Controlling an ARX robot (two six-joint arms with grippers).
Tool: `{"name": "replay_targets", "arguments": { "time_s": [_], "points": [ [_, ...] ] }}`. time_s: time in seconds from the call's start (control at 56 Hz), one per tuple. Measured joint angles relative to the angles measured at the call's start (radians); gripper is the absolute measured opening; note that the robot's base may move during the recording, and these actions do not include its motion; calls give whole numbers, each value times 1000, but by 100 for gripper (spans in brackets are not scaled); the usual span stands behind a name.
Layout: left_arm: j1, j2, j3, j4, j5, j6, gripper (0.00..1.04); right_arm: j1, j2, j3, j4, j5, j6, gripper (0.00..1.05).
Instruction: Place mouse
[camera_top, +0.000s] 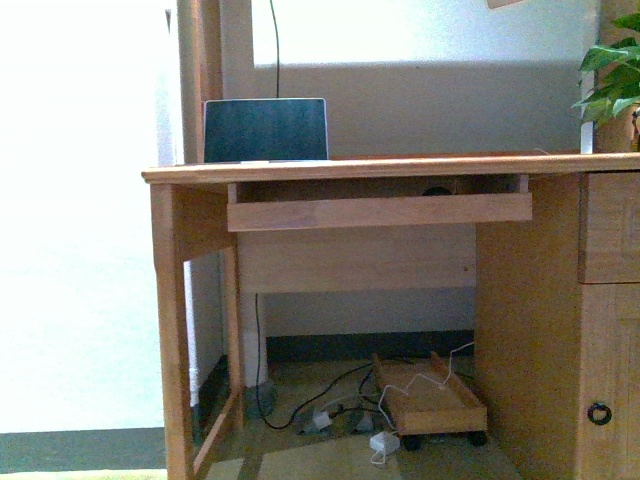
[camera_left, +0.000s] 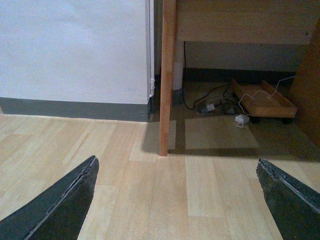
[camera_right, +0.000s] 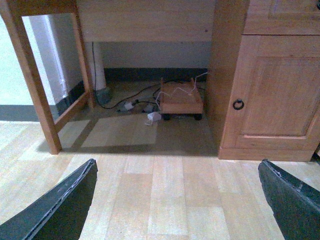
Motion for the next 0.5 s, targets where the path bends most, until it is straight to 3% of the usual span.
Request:
{"name": "replay_targets", "arguments": {
  "time_s": [0.5],
  "points": [
    [0,0,0,0,0,0,97,0,0,0,0,0,0,97]
  ]
}}
